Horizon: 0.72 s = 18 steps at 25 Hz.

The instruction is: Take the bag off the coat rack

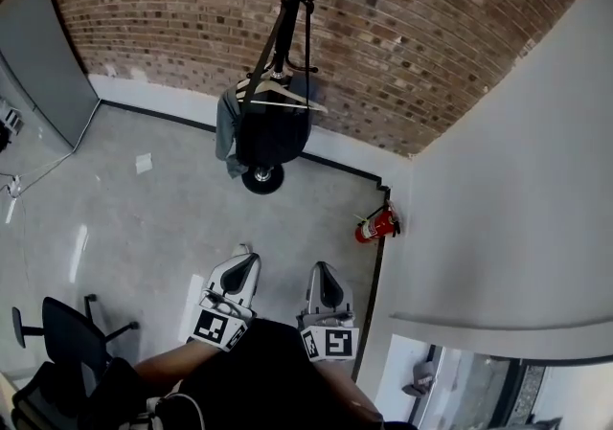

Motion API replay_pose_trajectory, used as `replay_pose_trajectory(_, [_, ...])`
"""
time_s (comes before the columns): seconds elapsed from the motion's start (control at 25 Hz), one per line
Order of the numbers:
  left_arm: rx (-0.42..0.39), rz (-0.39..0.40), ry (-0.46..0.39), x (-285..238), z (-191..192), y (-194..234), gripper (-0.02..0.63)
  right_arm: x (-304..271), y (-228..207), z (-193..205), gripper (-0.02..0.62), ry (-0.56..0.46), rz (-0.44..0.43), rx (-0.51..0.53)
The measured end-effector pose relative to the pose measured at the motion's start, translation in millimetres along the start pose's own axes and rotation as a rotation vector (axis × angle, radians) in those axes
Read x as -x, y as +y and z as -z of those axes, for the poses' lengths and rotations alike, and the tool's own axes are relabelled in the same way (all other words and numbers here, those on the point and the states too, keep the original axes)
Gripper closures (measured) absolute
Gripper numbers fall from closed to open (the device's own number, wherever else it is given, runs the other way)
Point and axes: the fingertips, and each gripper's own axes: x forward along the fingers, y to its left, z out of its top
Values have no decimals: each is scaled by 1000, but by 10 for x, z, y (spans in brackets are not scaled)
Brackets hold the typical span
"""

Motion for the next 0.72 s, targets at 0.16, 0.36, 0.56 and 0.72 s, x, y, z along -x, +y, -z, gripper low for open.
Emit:
replay_pose_trajectory(0.16, [20,-11,11,-316,-25,323,588,-466,-35,-28,575,15,-6,9])
replay_pose_trajectory(0.36, [35,-21,27,-722,-57,724,588,-1048,-56,-25,575,49,-29,14])
replay_pose_trajectory(0.56, [45,-33,50,-1053,-81,1139,588,-1620,-39,-46,575,79,-43,22])
replay_pose_trajectory(0.72, [47,-33,48,-1308,-178,1442,588,-2037,-1,-70,575,90,-53,28])
